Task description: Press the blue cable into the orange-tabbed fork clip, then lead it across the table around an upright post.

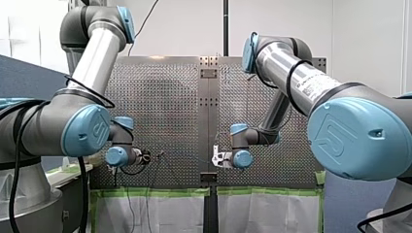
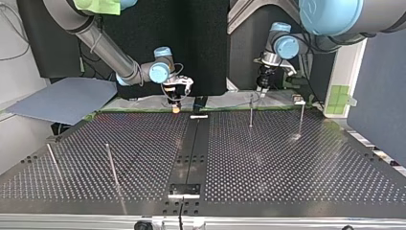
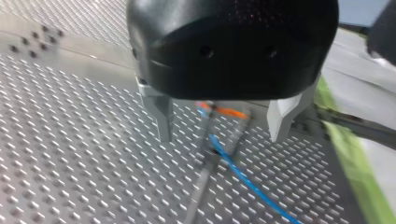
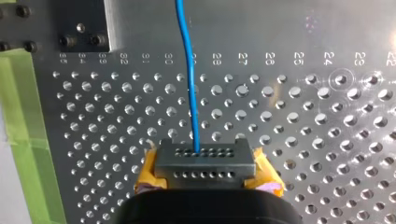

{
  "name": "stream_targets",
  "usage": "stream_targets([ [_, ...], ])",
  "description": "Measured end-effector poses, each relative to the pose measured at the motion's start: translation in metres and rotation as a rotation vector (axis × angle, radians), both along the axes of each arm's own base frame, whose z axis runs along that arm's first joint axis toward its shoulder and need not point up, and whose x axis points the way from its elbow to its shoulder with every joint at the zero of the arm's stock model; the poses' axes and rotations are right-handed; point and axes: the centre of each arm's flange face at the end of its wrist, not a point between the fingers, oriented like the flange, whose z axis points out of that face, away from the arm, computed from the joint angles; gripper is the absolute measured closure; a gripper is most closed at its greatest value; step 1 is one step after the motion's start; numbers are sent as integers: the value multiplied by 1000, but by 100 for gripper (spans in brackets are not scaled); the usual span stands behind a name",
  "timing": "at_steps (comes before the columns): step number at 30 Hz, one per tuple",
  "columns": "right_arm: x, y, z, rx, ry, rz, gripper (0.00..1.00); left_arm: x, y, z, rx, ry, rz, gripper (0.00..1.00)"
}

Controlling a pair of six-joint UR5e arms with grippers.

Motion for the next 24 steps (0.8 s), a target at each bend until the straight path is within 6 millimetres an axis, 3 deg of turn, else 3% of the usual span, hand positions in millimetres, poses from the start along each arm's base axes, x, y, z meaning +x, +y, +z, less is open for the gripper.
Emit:
stream_targets([
  [6,1,1,0,1,1,2,100,1,-3,12,-54,-9,3,0],
  [24,4,4,0,1,1,7,100,-13,-12,6,-23,18,104,0],
])
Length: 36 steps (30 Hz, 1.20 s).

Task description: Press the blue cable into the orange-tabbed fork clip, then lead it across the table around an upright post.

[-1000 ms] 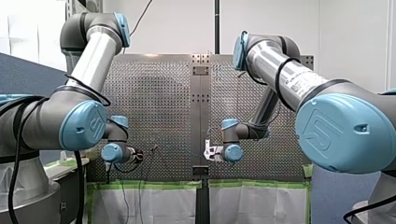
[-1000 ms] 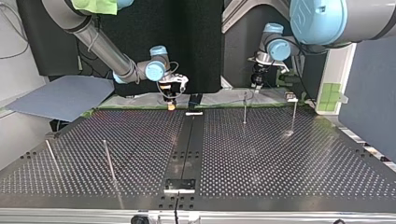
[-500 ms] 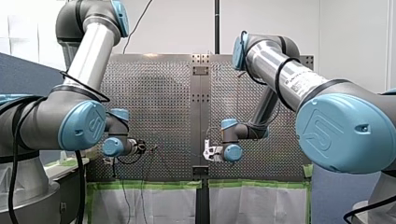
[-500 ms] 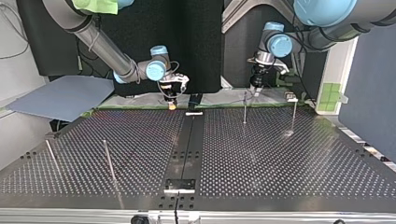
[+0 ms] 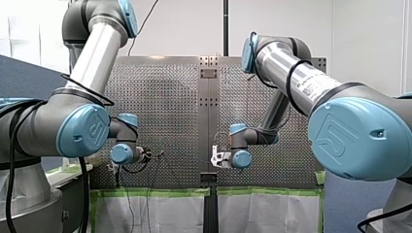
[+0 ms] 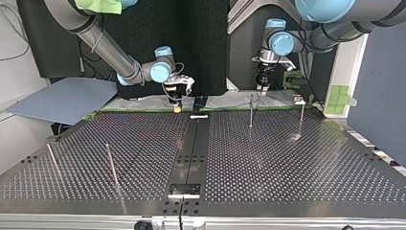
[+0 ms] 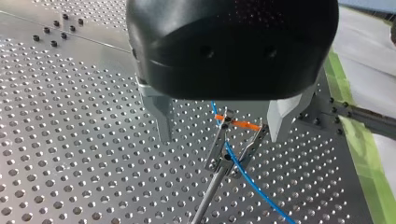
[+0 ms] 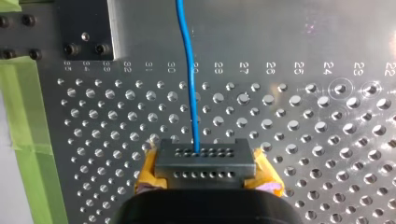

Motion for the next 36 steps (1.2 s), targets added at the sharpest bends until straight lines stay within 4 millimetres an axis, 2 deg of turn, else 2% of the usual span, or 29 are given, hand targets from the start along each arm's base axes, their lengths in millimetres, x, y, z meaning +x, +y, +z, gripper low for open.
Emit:
stream_targets([
  [7,0,0,0,0,0,0,100,5,-1,-8,3,-2,34,0],
  [16,0,0,0,1,-1,1,100,6,-10,-33,18,28,8,0],
  [36,0,0,-1,-1,-3,-1,100,3,-24,-33,132,-4,-1,0],
])
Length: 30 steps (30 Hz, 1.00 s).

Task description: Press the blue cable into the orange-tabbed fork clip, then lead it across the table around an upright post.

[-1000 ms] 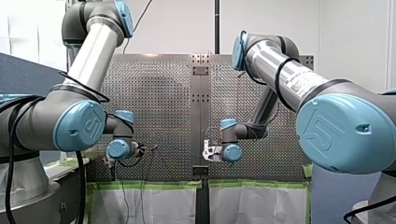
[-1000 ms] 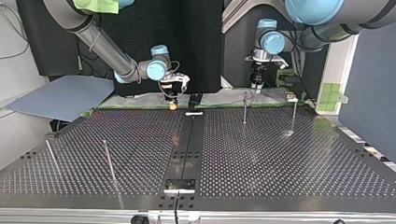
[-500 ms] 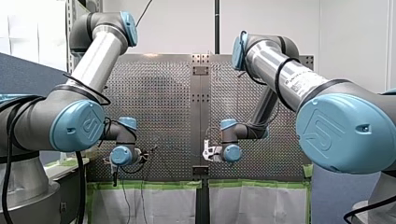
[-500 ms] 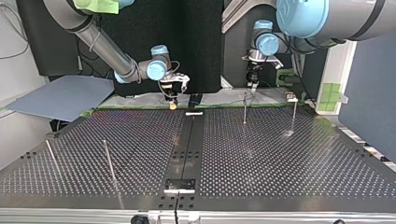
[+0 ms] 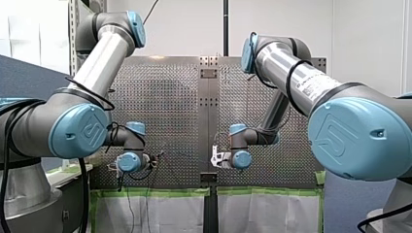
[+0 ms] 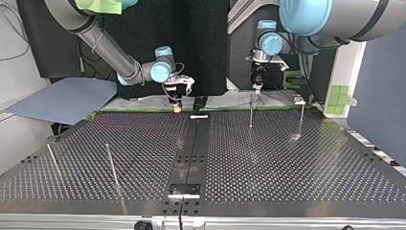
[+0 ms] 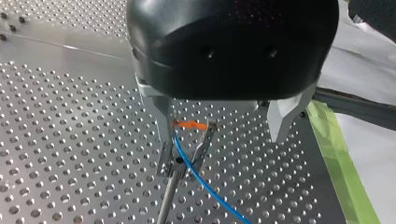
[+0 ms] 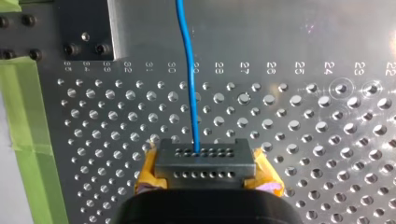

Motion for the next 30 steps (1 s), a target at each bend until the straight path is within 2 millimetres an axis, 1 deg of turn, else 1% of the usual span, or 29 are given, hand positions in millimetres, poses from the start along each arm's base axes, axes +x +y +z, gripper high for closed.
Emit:
stream_targets([
  [9,0,0,-1,0,-3,-1,100,0,-9,2,-25,-21,-30,0],
  [30,-1,-1,-1,1,0,0,100,2,-11,5,-32,-43,-32,0],
])
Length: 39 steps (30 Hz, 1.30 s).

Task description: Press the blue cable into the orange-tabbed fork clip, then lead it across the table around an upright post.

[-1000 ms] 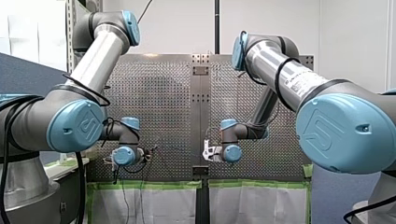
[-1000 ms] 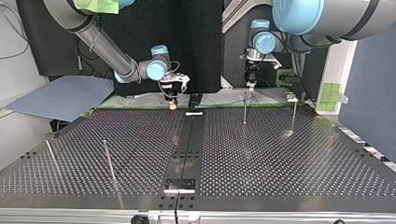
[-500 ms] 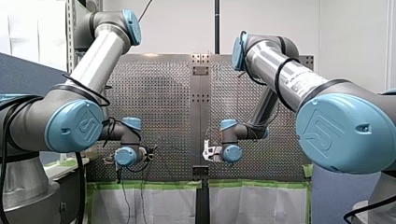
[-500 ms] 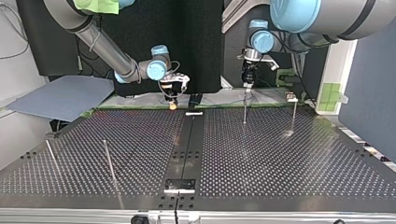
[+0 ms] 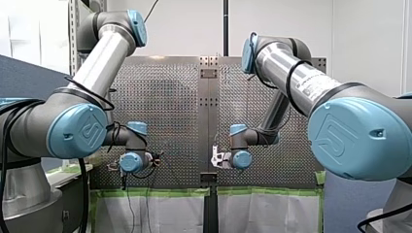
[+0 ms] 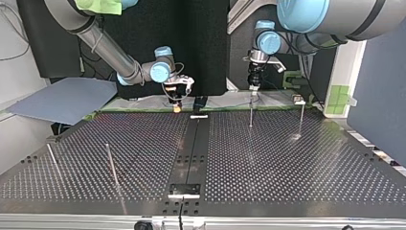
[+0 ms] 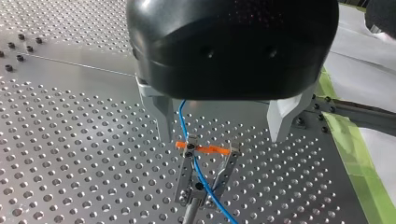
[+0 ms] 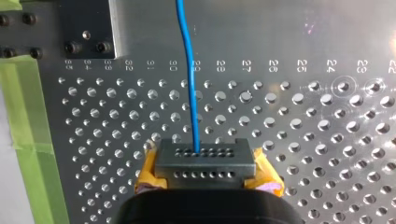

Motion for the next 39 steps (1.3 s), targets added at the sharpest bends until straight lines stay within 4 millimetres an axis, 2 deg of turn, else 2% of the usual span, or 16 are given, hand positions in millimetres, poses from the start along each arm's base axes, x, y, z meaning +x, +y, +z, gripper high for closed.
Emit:
stream_targets([
  [17,0,1,-1,2,3,2,100,-3,-4,-1,17,12,-6,0],
  [32,2,3,-2,4,4,6,100,9,-43,8,-20,24,-70,0],
  [39,2,3,-2,4,4,8,100,25,-54,17,-15,8,-37,0],
])
